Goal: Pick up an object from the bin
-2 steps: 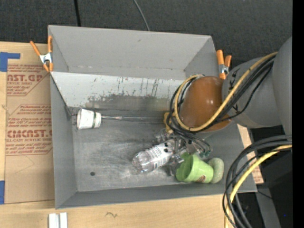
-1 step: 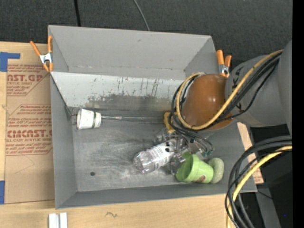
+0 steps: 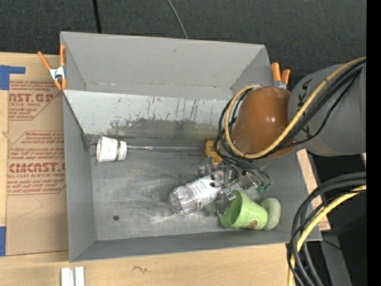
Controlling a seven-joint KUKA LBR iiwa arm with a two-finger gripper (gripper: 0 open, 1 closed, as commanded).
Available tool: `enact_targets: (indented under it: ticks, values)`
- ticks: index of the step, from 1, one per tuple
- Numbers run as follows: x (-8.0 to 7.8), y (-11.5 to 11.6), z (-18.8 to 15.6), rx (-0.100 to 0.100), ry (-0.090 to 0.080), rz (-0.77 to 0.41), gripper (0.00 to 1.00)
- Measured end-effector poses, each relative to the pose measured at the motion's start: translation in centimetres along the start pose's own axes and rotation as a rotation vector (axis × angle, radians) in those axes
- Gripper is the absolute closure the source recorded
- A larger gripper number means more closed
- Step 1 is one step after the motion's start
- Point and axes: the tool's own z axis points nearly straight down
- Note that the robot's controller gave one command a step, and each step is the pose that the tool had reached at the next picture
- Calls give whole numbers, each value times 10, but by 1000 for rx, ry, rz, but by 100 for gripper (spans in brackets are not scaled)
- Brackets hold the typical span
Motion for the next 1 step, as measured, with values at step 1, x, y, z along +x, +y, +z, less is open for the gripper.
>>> enact_targets:
  ticks: [1]
  values:
    - [0,0,-19,0,1,0,100]
